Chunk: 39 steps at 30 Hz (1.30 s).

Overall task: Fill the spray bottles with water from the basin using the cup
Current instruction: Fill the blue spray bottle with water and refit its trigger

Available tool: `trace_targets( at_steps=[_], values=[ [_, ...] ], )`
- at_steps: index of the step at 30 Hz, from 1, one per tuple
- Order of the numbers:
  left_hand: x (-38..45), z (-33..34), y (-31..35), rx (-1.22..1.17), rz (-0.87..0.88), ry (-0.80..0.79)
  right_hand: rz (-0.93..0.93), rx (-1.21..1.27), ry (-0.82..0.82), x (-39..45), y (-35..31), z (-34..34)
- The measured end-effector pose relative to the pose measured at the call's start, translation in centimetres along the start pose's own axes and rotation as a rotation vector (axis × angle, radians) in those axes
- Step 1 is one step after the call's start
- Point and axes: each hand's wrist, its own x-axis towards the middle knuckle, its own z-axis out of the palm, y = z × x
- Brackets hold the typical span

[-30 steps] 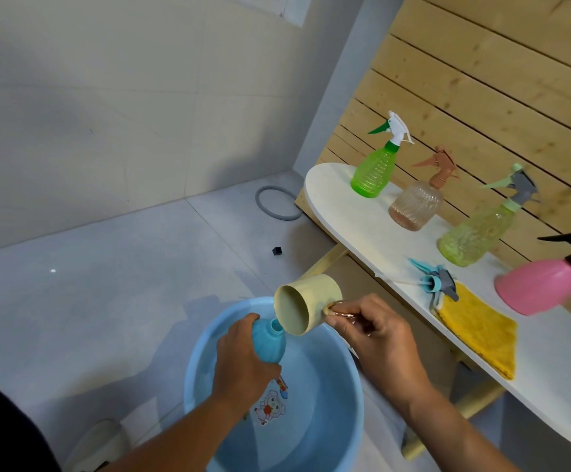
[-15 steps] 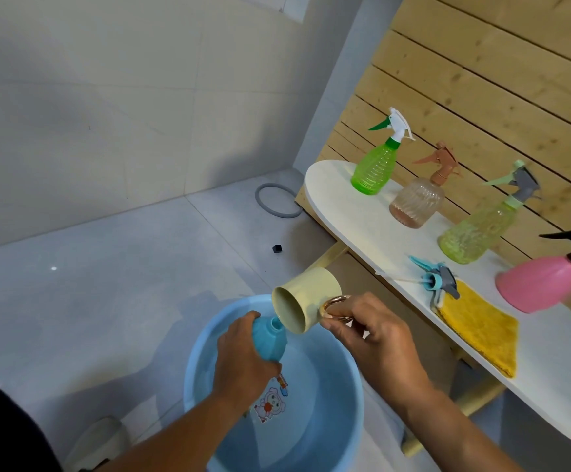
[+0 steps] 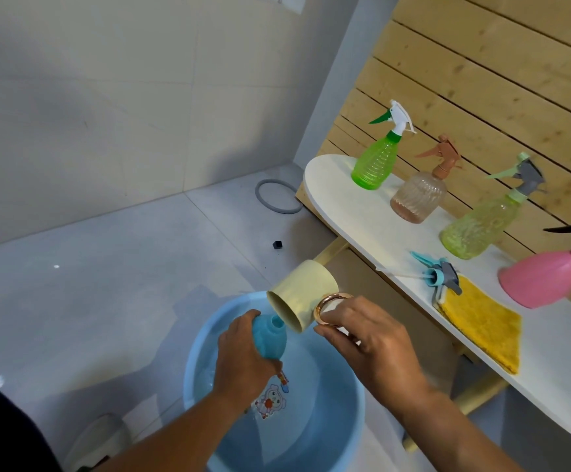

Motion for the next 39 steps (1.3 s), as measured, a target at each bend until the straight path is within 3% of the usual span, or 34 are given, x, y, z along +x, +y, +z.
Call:
trace_targets(
  at_steps=[3,7,9,17,25,33,39],
  values=[
    [0.0,-0.1,0.0,-0.023,-0.014,-0.011,0.162,0.149,0.036,0.0,0.2,0.5],
    [-0.1,-0.4,-0.4,-0.107,-0.045,-0.014,0.666,0.457,0.097,0.5,1.2,1.6],
    [-0.3,-0.5,-0.6,-0.145,-0.068,-0.005,0.828,0.533,0.111,0.6,2.7,2.7],
    [-0.6,-1.0,-2.0,-0.198,-0.083,0.047,1.092,0.468,-0.105,-1.4,8.8,10.4],
    [-0.7,-0.9,-2.7,-0.240,-0.076,0.062,1.155,0.388,-0.301,-4.1,11.7,16.8],
    [-0.2,-0.7,-3.3,-0.262,-0.105,0.084,1.030,0.132,-0.467,-5.2,12.2,23.5],
    [0.9,-1.2,-2.9,-0.344,-0.112,0.059,0.914,0.167,-0.555,-2.7,9.1,24.9]
  ],
)
